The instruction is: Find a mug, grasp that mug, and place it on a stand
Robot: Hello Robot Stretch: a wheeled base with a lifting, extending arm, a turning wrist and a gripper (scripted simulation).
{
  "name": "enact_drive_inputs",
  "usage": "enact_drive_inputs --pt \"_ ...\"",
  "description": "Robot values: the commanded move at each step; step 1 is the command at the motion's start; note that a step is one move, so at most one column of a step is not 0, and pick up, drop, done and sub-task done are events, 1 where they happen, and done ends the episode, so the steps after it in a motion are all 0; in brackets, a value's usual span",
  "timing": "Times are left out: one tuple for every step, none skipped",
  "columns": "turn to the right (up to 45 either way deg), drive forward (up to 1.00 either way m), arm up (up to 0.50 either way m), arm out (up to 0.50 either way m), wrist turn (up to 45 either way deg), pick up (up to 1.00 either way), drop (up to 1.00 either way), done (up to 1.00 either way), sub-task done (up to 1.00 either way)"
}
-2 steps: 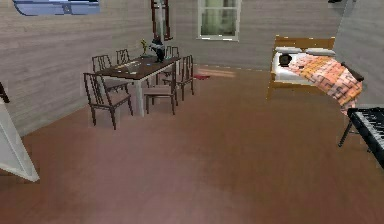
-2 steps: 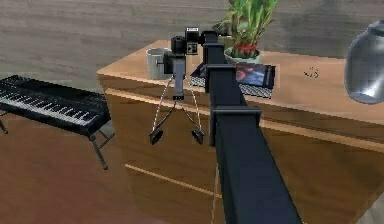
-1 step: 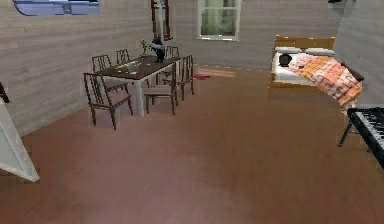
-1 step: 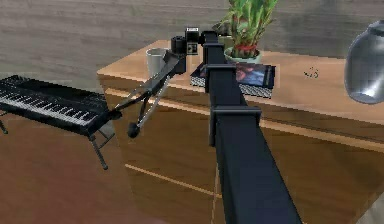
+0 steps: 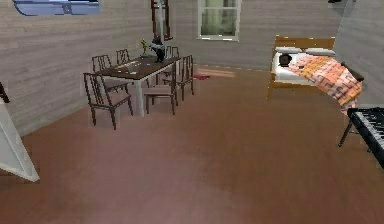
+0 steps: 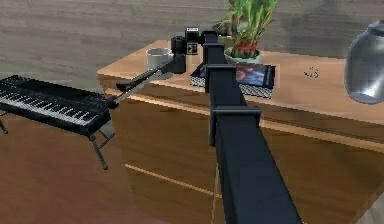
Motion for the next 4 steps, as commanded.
enact_drive_inputs --pt "0.0 0.00 0.00 0.00 45.0 0.00 0.00 0.00 0.00" --pt "0.0 0.00 0.00 0.00 21.0 0.00 0.00 0.00 0.00" --pt "0.0 0.00 0.00 0.00 0.0 1.00 0.00 0.00 0.00" --pt "0.0 0.00 0.00 0.00 -45.0 0.00 0.00 0.00 0.00"
